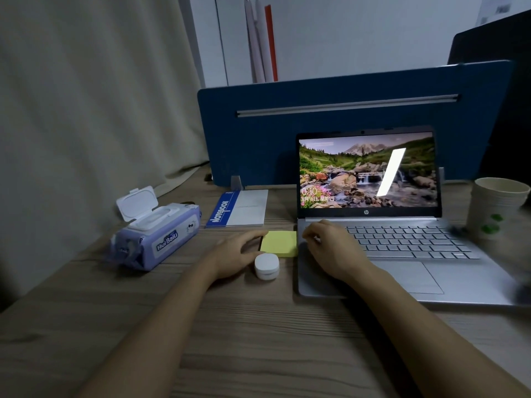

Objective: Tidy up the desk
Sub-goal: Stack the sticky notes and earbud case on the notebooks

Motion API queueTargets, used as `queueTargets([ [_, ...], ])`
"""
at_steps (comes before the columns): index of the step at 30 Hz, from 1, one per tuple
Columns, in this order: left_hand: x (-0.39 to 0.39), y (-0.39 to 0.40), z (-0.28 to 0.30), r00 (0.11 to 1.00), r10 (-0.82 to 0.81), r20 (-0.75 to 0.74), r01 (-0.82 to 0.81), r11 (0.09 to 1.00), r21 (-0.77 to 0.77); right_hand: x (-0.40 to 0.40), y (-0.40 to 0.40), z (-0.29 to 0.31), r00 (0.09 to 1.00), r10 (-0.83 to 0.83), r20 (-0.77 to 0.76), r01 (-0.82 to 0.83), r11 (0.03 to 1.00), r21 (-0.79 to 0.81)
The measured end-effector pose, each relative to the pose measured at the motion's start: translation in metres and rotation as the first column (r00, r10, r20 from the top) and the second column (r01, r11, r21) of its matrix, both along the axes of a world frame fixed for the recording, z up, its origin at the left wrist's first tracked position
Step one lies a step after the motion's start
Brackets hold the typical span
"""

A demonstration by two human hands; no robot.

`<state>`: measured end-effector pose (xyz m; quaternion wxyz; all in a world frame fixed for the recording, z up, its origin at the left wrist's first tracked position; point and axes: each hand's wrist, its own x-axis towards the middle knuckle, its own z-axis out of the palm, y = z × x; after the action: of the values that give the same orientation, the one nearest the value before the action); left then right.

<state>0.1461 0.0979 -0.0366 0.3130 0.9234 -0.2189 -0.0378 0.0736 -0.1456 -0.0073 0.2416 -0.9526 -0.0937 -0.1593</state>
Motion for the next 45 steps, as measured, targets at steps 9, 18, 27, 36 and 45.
queueTargets([
  [9,0.025,-0.013,0.002,1.000,-0.027,0.010,0.026,0.994,0.104,0.009,-0.005,-0.006,0.999,0.014,0.033,-0.013,0.998,-0.055],
  [18,0.057,0.025,0.000,0.979,0.197,0.060,-0.177,0.953,-0.245,0.012,-0.004,-0.007,1.000,-0.008,0.017,0.010,0.996,-0.092],
  [27,0.109,0.026,-0.002,0.961,0.220,0.168,-0.196,0.969,-0.148,0.023,0.001,-0.014,0.998,-0.016,0.054,0.027,0.980,-0.198],
  [36,0.125,0.023,-0.009,0.951,0.227,0.209,-0.243,0.969,0.054,0.022,0.002,-0.014,0.998,-0.047,0.030,0.053,0.973,-0.225],
  [45,0.121,0.017,-0.010,0.903,0.291,0.315,-0.314,0.949,0.024,0.019,0.002,-0.012,0.998,-0.064,0.011,0.065,0.975,-0.214],
])
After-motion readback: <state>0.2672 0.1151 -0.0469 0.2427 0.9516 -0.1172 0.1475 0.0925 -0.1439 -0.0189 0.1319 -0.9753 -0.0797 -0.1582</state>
